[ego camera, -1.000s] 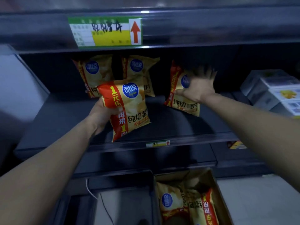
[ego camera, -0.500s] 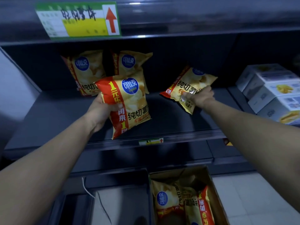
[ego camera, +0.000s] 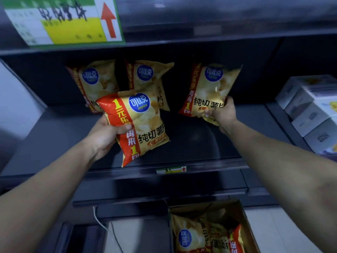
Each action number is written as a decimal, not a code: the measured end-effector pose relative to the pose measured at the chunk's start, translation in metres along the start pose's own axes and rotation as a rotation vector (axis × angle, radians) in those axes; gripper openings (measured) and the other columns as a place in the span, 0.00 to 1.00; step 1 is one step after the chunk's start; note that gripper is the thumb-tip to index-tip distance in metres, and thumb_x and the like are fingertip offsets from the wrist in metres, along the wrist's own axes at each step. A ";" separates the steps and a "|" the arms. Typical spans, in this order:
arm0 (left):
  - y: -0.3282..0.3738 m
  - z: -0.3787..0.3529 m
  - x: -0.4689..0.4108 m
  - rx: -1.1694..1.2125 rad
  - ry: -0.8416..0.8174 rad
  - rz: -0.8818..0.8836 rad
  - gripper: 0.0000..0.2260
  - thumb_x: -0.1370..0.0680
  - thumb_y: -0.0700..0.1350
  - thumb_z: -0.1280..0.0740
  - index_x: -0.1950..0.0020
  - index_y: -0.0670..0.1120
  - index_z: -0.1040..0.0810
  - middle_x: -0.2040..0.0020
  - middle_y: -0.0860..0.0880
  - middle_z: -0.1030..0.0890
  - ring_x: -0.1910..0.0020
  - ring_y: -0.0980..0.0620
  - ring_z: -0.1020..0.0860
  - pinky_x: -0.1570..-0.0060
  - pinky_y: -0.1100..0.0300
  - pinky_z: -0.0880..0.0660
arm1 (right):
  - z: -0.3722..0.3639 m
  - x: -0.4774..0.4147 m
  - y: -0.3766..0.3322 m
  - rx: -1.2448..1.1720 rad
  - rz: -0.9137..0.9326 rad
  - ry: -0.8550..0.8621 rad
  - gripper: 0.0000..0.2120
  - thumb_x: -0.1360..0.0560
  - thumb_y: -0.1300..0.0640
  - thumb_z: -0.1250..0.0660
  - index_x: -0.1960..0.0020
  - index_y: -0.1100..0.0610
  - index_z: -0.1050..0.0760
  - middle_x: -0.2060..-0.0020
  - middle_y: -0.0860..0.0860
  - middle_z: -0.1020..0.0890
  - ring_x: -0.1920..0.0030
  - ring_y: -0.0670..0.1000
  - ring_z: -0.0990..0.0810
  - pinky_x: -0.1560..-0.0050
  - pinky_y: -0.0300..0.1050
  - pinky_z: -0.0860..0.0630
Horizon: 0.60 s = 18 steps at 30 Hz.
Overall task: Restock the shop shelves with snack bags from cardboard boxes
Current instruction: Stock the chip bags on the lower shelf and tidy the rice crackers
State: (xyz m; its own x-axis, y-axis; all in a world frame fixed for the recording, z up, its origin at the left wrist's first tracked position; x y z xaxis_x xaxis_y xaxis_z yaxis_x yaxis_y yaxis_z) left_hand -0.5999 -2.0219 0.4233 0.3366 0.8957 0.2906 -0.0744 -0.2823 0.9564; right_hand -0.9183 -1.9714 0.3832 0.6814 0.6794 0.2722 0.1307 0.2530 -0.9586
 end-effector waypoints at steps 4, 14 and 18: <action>0.000 0.019 -0.003 -0.021 -0.047 0.001 0.30 0.33 0.34 0.28 0.32 0.42 0.30 0.42 0.43 0.19 0.43 0.42 0.21 0.39 0.45 0.28 | -0.033 -0.011 -0.014 0.064 0.146 -0.069 0.33 0.33 0.72 0.28 0.32 0.58 0.37 0.43 0.53 0.24 0.42 0.52 0.24 0.51 0.43 0.24; -0.001 0.054 -0.006 -0.063 -0.159 0.022 0.31 0.36 0.38 0.22 0.35 0.42 0.27 0.41 0.40 0.19 0.42 0.42 0.20 0.42 0.48 0.23 | -0.069 -0.037 -0.002 0.374 0.126 -0.007 0.42 0.34 0.58 0.25 0.27 0.53 0.43 0.32 0.55 0.30 0.33 0.57 0.29 0.33 0.54 0.29; -0.009 0.068 -0.015 -0.083 -0.098 0.032 0.22 0.25 0.29 0.36 0.31 0.41 0.31 0.35 0.36 0.25 0.35 0.36 0.26 0.35 0.39 0.31 | -0.060 -0.035 -0.005 0.419 0.066 0.058 0.45 0.34 0.55 0.24 0.26 0.58 0.47 0.30 0.59 0.35 0.31 0.60 0.32 0.33 0.55 0.30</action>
State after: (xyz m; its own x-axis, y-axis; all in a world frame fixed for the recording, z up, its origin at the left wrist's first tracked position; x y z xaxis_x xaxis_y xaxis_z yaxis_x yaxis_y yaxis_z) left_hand -0.5405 -2.0561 0.4089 0.4227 0.8475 0.3209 -0.1624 -0.2776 0.9469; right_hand -0.8996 -2.0379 0.3738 0.7191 0.6671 0.1947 -0.2104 0.4760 -0.8539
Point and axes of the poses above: each hand's wrist, its own x-axis away from the middle knuckle, its own z-axis out of the back of the hand, y = z × x, the point moved 2 cm from there along -x, towards the middle knuckle
